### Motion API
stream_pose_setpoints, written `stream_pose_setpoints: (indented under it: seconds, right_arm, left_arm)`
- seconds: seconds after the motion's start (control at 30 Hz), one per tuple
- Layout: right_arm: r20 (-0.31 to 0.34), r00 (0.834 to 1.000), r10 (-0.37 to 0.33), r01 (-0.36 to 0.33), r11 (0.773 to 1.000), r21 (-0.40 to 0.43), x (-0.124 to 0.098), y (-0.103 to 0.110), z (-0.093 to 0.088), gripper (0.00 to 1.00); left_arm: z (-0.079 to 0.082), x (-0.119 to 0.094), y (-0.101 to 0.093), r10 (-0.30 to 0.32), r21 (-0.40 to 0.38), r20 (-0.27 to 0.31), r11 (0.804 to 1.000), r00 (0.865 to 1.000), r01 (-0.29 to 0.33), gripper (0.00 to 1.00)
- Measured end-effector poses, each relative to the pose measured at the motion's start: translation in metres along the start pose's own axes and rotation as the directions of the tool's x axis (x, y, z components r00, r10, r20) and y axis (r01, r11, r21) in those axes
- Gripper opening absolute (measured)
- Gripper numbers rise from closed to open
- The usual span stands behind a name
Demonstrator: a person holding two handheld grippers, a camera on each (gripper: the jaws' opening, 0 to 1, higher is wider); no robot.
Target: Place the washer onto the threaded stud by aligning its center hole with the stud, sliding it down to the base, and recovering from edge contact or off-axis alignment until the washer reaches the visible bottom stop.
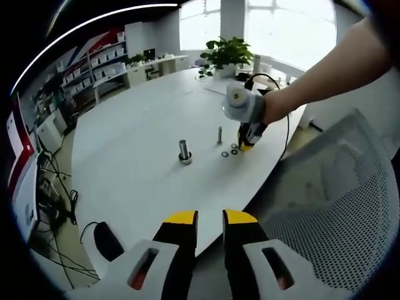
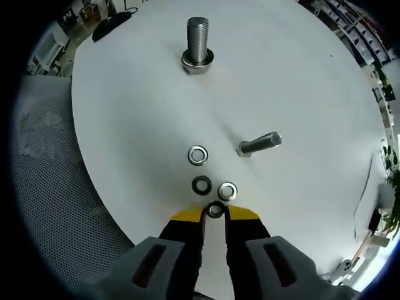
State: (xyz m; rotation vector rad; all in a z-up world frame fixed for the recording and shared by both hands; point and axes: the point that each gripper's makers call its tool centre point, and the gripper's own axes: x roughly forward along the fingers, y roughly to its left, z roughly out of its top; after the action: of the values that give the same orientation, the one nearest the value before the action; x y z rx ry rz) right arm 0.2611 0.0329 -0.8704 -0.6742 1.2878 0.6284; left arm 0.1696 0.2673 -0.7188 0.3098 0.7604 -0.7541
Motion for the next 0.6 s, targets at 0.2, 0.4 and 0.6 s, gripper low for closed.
stream_pose_setpoints:
  seconds: [0.2, 0.4, 0.6]
  right_arm:
    - [0.113, 0.994, -0.004, -0.004, 0.997, 0.071, -0.0025, 0.0002, -0.0022, 0.15]
    - [0.138, 0.990, 0.011, -0.024, 0.996, 0.090, -0.0025, 0.0028, -0.0032, 0.14]
    - [0.096, 0.994, 0.052, -0.058, 0.996, 0.062, -0.0037, 0.0088, -0.0100, 0.14]
  left_arm:
    - [0.0011, -0.0011, 0.0010, 0.003, -0.001, 0.008, 1.000, 1.000, -0.003, 0.13]
    - [0.0017, -0.0009, 0.0002, 0.002, 0.004, 0.010, 1.000, 1.000, -0.002, 0.13]
    - [0.0019, -0.0010, -0.0006, 0.000, 0.007, 0.012, 1.000, 1.000, -0.001, 0.13]
